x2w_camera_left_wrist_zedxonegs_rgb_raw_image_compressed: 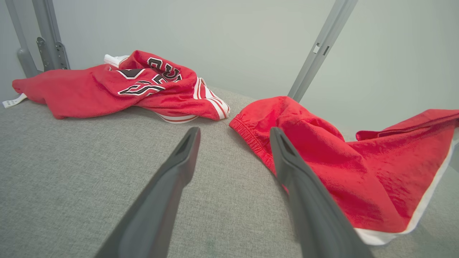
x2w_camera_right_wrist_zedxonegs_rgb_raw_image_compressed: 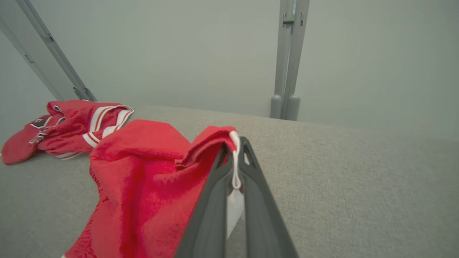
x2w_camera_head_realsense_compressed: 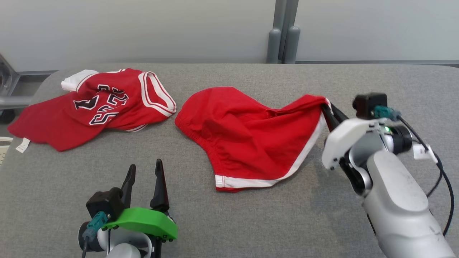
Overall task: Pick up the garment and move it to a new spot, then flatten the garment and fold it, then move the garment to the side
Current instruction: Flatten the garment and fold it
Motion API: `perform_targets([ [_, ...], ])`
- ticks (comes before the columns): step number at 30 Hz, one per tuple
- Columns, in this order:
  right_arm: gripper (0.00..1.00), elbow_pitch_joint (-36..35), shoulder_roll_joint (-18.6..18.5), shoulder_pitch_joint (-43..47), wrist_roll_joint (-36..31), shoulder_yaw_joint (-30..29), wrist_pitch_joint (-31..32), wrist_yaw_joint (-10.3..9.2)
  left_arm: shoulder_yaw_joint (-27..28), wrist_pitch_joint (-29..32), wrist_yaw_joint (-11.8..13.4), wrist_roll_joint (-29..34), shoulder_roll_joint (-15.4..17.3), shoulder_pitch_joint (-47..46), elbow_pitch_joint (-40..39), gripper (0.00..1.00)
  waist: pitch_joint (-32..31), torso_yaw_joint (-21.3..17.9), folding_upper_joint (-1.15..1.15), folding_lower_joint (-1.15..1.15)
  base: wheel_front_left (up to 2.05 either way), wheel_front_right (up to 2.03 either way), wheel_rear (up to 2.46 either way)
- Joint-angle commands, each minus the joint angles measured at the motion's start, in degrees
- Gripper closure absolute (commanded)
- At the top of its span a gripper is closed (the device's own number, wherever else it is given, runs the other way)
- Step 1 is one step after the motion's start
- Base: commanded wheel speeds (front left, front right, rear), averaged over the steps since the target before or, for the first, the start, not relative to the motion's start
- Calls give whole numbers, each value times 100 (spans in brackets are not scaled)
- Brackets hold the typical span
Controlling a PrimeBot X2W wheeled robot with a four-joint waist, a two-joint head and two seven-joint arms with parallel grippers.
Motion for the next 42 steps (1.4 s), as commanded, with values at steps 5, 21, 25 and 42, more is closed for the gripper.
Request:
perform_targets([
  [5,100,669,-58,625,-299,-698,-161,0,-75,28,-39,65,42,42,10,0,66,-66,31,0,0,0,0],
  [21,100,1725,156,808,-803,-2035,-1392,0,-272,144,-78,138,124,24,-26,0,132,-254,31,0,0,0,0],
  [25,100,1906,171,643,-810,-2131,-1468,0,-271,158,-48,140,148,-1,-41,0,157,-274,31,0,0,0,0],
  [42,0,2426,125,563,-1501,-2553,-1632,-1,-326,148,-54,124,186,39,-69,0,145,-446,31,0,0,0,0],
])
